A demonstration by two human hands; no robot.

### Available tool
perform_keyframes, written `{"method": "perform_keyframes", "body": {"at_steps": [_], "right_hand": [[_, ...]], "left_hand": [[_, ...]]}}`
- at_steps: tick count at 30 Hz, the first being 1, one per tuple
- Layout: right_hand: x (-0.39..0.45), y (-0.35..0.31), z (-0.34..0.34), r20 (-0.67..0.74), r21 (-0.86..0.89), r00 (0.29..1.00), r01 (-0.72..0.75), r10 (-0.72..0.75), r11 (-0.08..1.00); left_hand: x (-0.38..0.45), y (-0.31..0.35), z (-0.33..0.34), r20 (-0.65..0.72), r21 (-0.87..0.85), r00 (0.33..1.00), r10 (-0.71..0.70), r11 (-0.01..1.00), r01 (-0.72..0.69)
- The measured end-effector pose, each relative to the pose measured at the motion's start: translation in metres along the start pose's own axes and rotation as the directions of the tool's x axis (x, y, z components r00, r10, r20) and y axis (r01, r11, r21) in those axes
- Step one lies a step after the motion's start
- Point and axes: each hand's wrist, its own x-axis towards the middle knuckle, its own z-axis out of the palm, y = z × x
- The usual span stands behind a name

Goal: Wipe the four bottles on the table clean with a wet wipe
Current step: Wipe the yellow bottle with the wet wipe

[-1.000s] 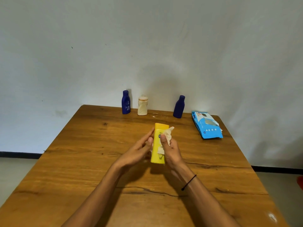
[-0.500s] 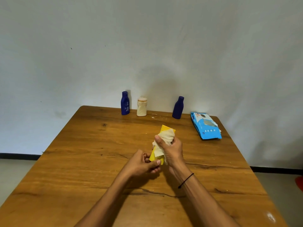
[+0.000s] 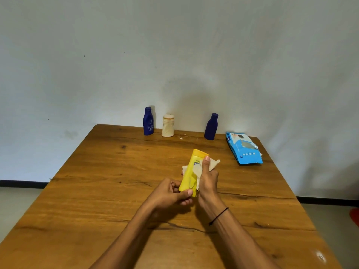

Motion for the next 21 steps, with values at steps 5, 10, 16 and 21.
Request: {"method": "perform_keyframes", "body": {"at_steps": [5,10,16,21], "right_hand": [[-0.006,0.007,-0.003,0.250,-0.070,0.964,0.115,-0.094,0.991],[-0.005,0.007,-0.006,0.419,-0.079,0.902,0.153,-0.107,0.985],[-0.011,0.002,-0.002,0.362,-0.087,0.930,0.108,-0.070,0.990],[-0.009,0.010,-0.003,0.421,-0.085,0.903,0.136,-0.088,0.987]], "left_hand": [[0.006,0.002,-0.012,0.021,-0.012,1.000,-0.022,1.000,0.022],[0.003,0.007,-0.018,0.070,-0.051,0.997,-0.036,0.998,0.040],[0.002,0.001,-0.017,0.072,-0.231,0.990,-0.119,0.964,0.132],[0.001,-0.001,-0.014,0.011,-0.253,0.993,-0.118,0.960,0.118]]}}
